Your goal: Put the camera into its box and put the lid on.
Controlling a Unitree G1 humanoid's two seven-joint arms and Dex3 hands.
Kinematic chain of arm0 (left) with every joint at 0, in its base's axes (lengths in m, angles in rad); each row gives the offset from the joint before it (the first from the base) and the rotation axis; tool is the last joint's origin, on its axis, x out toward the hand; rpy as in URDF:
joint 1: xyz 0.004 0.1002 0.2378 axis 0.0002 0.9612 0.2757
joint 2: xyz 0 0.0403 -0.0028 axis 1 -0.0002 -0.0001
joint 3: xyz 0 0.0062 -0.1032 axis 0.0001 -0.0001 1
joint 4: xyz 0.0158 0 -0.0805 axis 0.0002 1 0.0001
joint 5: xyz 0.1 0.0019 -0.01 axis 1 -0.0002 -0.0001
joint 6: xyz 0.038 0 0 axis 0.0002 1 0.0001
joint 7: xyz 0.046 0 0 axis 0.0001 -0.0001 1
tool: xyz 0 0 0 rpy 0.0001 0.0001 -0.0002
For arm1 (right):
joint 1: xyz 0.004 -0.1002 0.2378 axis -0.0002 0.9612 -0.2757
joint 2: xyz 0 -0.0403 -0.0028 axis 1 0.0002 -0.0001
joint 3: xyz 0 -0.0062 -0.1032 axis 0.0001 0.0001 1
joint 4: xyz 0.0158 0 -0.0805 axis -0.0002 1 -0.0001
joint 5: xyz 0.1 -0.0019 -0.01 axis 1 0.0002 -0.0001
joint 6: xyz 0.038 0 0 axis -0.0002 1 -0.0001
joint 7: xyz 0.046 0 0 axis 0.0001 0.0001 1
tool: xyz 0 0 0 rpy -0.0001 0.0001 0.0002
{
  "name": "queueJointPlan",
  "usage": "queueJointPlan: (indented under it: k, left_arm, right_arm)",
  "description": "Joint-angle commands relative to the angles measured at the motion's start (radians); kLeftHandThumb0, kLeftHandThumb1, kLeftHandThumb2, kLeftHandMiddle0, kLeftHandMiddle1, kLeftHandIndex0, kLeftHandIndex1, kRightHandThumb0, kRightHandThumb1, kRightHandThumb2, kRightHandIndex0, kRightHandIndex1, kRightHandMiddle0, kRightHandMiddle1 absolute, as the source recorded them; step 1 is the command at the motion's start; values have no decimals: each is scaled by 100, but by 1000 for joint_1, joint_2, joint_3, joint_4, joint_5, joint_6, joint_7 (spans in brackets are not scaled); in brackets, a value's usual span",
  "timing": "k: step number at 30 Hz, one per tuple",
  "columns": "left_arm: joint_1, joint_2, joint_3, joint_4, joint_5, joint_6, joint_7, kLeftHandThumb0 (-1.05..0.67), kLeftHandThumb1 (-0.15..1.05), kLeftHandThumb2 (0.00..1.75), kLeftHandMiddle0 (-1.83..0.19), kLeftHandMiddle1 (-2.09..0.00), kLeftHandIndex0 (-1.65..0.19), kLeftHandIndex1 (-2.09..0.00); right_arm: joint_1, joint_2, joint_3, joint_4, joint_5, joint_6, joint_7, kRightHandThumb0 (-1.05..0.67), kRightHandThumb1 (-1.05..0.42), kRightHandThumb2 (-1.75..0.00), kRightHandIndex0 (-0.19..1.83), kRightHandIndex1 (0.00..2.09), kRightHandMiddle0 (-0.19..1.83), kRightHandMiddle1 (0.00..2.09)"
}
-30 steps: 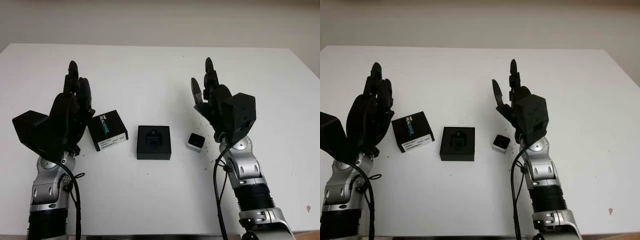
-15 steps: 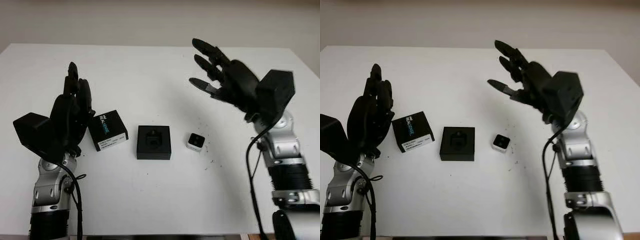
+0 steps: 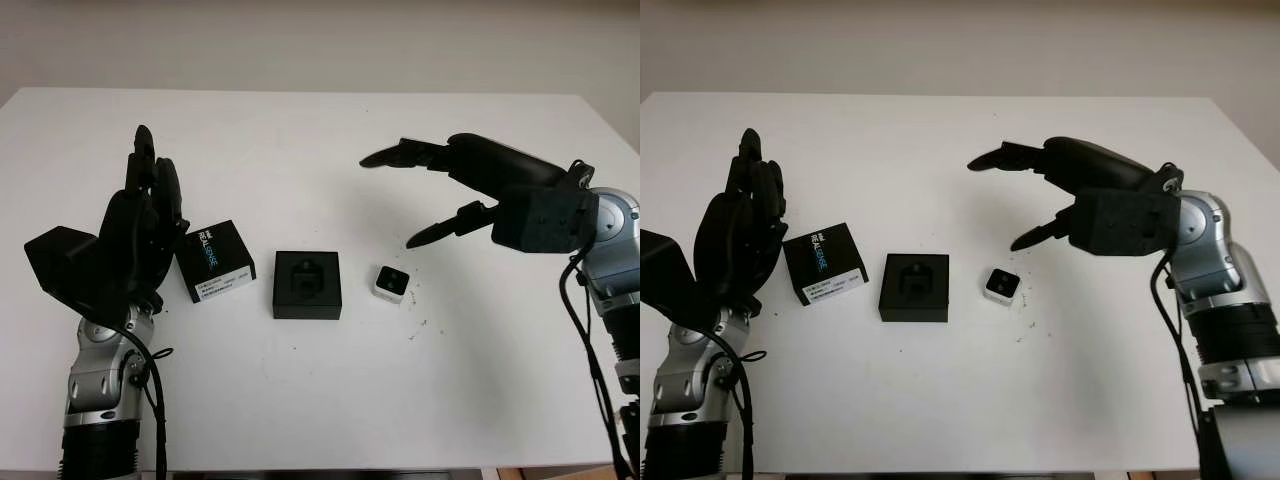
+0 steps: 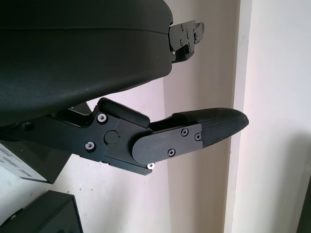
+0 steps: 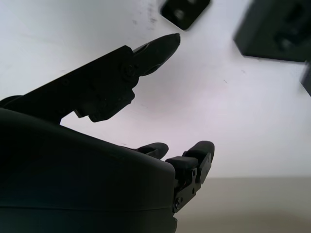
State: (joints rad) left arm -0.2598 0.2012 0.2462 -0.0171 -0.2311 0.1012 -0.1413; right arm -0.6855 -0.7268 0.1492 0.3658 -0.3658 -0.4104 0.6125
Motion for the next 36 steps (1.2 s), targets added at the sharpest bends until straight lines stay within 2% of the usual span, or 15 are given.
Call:
queueJointPlan:
  k: [1, 8, 18, 26, 36]
  left_arm:
    - [-6, 14, 9, -6, -11, -3, -9, -76, 105, 66, 19, 0, 19, 0]
    - [-6, 18, 7, -7, -9, 3, -7, -75, 105, 67, 19, 0, 19, 0]
    - [-2, 16, 7, -1, -7, -3, -4, -75, 105, 67, 19, 0, 19, 0]
    - [4, 21, 9, -5, -10, -2, -13, -74, 105, 68, 19, 0, 19, 0]
    - [6, 16, 6, -22, 0, 10, 9, -74, 105, 68, 19, 0, 19, 0]
  right_arm:
    - [-1, -30, 19, -16, -20, -45, 3, -19, -76, -6, 35, 12, 38, 15]
    - [6, -61, 72, 21, -118, -201, -51, -20, -77, -6, 43, 14, 45, 14]
    - [1, -59, 99, 84, -142, -281, -84, -19, -82, -6, 47, 14, 47, 13]
    - [-7, -50, 121, 186, -188, -375, -196, -28, -81, -5, 55, 17, 54, 16]
    - [-11, -35, 151, 265, -224, -417, -268, -32, -83, -6, 57, 19, 55, 20]
